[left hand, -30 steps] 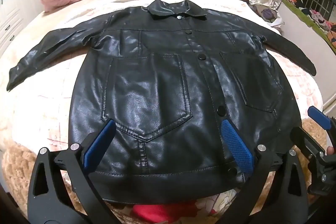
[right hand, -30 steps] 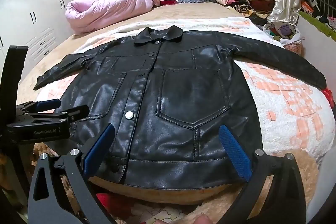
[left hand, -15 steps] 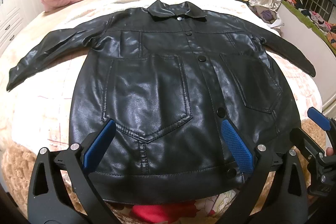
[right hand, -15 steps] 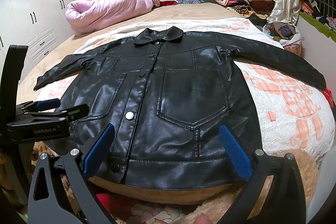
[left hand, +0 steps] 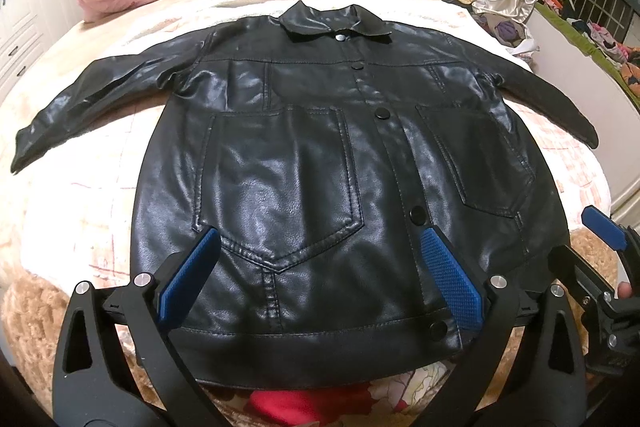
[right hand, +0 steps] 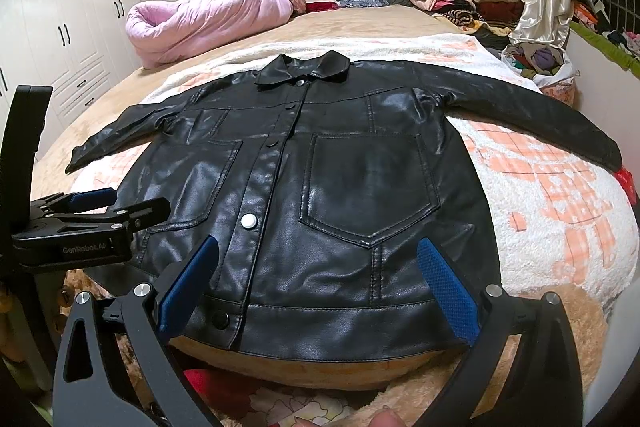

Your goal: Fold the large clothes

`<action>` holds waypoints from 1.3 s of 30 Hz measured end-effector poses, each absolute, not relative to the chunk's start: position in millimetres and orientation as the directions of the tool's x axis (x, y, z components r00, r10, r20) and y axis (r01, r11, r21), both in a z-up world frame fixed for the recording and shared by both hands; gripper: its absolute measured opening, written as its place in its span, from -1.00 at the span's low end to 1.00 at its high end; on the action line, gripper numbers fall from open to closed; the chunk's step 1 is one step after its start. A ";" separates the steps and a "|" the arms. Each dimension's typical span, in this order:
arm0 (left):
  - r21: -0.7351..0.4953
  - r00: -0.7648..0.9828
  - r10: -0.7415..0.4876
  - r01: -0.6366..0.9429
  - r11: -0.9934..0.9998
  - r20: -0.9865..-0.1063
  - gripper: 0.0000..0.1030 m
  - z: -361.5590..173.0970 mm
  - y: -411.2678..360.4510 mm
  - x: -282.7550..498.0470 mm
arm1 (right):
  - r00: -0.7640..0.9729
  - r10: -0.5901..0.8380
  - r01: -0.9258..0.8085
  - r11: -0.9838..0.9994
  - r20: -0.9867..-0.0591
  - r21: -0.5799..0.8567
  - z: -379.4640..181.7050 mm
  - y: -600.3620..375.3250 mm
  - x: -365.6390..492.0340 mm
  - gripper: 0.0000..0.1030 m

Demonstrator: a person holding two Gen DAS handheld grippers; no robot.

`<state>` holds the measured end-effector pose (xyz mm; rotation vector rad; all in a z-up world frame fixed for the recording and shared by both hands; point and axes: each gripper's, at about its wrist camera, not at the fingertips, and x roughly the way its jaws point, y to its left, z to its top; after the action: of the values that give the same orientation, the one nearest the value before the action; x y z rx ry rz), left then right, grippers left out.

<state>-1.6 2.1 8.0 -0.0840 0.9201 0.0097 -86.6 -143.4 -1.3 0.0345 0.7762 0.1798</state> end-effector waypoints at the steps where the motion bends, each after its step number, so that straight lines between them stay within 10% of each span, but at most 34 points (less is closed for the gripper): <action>1: -0.069 0.606 -0.029 -0.043 0.997 -0.795 0.82 7.6 1.9 -1.8 | 0.699 0.175 -0.149 0.984 -0.693 0.098 -1.4 -143.6 -86.5 0.92; 39: -0.094 0.602 -0.043 -0.053 0.994 -0.797 0.82 12.5 7.1 10.7 | 0.705 0.167 -0.141 0.985 -0.689 0.095 10.1 -137.9 -63.6 0.92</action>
<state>10.7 7.1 12.5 -0.1117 0.9255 0.0057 -63.6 -137.9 10.1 0.0365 0.7698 0.1713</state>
